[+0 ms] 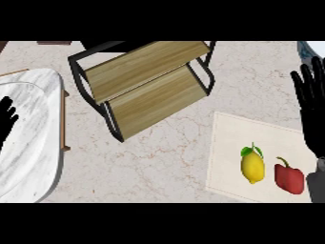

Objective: Pick the bell pepper from the placemat and place it in the tiered shelf

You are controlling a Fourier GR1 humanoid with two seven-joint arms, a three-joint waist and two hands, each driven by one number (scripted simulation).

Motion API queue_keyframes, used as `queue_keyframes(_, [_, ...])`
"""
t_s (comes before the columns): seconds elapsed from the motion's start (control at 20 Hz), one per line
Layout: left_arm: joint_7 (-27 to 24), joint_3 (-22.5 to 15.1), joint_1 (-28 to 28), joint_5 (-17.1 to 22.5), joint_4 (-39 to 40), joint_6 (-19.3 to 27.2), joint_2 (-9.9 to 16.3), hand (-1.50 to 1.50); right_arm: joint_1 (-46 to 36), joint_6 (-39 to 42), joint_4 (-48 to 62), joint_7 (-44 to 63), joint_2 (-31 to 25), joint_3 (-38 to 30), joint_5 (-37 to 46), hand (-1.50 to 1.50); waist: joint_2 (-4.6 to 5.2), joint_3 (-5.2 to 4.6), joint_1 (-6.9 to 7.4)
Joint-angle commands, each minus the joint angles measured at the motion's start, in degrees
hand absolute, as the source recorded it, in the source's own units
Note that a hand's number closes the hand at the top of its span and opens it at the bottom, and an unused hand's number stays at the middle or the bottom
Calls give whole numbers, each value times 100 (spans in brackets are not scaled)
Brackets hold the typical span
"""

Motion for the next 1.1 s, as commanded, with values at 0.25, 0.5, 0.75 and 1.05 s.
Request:
queue_keyframes(0.25, [-397, -465, 317, -310, -23, -192, -240, 0, 2174, -1600, 593, 183, -1299, -1369, 1729, -150, -206, -125, -1196])
queue_keyframes(0.5, [-858, -1142, 581, -609, -103, -349, -782, 0, 3247, -2654, 433, -196, -165, -1761, 1700, -150, -230, -63, -601])
queue_keyframes(0.75, [-764, -1385, 242, -849, 80, -390, -1037, 0, 4127, -1847, -664, -1324, 373, -1234, 1696, -150, -208, -58, -340])
queue_keyframes(1.05, [-830, -1273, -16, -923, 421, -466, -1117, 0, 5073, -1649, -2516, 358, -390, -633, 2398, -150, -177, -78, -268])
